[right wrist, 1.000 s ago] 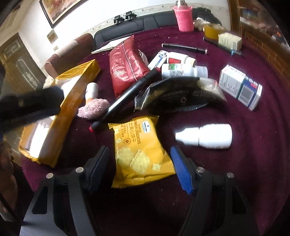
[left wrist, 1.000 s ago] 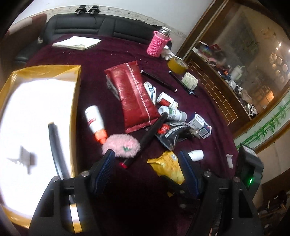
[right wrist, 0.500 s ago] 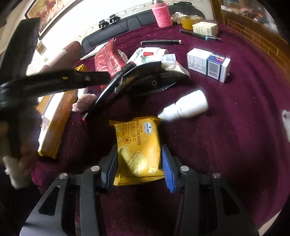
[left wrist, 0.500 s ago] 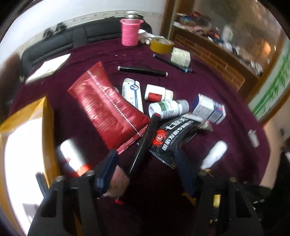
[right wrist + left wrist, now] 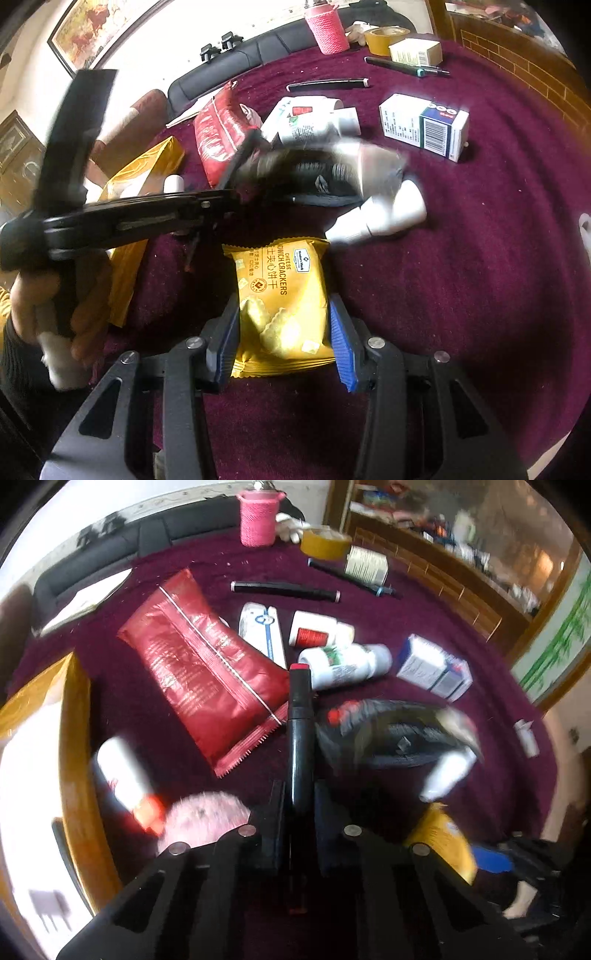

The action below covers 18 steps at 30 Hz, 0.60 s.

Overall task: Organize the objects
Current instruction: 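Grasp the yellow cracker packet with the right tool while the left grasps a black marker, then carry the cracker packet and black marker over the tray with both tools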

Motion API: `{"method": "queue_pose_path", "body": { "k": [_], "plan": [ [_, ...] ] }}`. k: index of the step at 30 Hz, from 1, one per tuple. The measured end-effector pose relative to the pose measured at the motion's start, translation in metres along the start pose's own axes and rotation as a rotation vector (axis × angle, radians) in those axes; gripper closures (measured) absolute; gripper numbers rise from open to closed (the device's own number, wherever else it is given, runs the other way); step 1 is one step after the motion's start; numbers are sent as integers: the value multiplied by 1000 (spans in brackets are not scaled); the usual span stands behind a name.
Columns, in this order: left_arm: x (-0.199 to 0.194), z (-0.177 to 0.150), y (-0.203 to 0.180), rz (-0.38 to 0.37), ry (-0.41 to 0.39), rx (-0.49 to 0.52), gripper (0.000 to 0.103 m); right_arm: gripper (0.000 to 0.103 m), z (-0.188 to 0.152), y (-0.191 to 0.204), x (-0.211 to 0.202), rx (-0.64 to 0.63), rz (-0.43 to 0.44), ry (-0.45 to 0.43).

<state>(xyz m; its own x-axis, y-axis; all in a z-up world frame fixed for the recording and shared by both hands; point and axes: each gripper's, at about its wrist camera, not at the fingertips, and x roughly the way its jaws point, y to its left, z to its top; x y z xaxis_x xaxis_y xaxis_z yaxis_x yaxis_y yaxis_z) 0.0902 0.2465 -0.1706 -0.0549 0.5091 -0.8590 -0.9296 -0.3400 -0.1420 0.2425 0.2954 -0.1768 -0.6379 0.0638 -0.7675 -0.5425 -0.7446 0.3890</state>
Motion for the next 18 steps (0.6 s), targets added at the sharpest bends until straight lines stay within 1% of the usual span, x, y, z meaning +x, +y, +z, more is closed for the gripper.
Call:
{"method": "queue_pose_path", "body": {
  "k": [1, 2, 6, 8, 12, 16, 18],
  "plan": [
    [-9, -6, 2, -34, -16, -34, 91, 61, 0, -1, 0, 7, 11, 0],
    [-14, -10, 2, -52, -22, -59, 91, 61, 1, -3, 0, 18, 26, -1],
    [-39, -30, 6, -102, -54, -145, 91, 61, 2, -4, 0, 51, 84, -3],
    [-51, -37, 10, -121, -68, -175, 91, 61, 2, 0, -3, 53, 96, -12],
    [-76, -44, 20, -110, -89, -222, 91, 61, 6, 12, -11, 26, 111, -28],
    [-94, -54, 34, -68, -81, -270, 91, 61, 8, 28, -12, -5, 126, -26],
    [-105, -60, 44, -47, -89, -300, 91, 61, 6, 35, -13, -23, 134, -17]
  ]
}}
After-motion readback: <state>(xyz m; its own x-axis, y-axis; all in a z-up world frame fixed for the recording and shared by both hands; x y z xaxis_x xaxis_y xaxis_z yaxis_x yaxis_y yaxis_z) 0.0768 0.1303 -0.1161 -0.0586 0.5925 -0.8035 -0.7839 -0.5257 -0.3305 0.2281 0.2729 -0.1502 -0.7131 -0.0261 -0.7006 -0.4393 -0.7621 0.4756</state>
